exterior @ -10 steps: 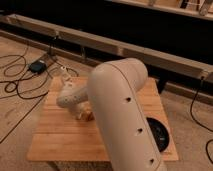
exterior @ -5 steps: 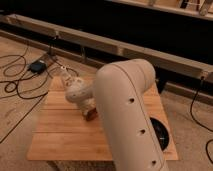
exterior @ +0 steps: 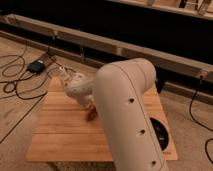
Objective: Wipe the white sponge on the table
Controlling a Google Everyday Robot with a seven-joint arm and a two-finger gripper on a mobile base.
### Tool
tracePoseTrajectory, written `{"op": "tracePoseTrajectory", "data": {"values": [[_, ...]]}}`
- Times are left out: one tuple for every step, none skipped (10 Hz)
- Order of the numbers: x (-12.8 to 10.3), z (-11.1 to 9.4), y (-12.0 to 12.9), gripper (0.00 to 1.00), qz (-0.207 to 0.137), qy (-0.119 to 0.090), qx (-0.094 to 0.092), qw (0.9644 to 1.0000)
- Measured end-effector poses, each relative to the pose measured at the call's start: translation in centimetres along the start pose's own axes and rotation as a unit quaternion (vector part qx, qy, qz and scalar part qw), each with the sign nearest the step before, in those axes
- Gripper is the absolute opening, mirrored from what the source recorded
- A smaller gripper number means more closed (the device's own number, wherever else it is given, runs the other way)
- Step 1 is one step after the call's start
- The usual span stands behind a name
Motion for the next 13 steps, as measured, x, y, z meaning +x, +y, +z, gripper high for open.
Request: {"op": "tracePoseTrajectory", "data": {"values": [[-0.7,-0.6,0.6,0.59,-0.003,-0.007,-0.008,0.9999],[-1.1,-1.0,0.9,0.68,-0.006,-0.009,-0.012,0.9999],[-1.4,-1.3,1.1,0.75,-0.008,-0.011,-0.016,0.9998],[-1.6,-1.7,1.4,0.80,-0.012,-0.013,-0.019,0.9997],[-1.9,-2.0,1.6,0.80,-0.016,-0.014,-0.021,0.9996],[-2.0,-2.1,1.7,0.80,-0.018,-0.014,-0.022,0.9995],[-2.1,-2.4,1.9,0.80,-0.023,-0.014,-0.023,0.9994],[-2.1,-2.6,2.1,0.80,-0.028,-0.013,-0.025,0.9992],[-2.2,-3.0,2.3,0.80,-0.034,-0.013,-0.026,0.9990],[-2.1,-3.3,2.4,0.80,-0.037,-0.010,-0.028,0.9989],[-2.0,-3.4,2.5,0.80,-0.038,-0.010,-0.028,0.9988],[-2.1,-3.5,2.5,0.80,-0.038,-0.010,-0.028,0.9988],[-2.0,-3.5,2.5,0.80,-0.038,-0.010,-0.028,0.9988]]}}
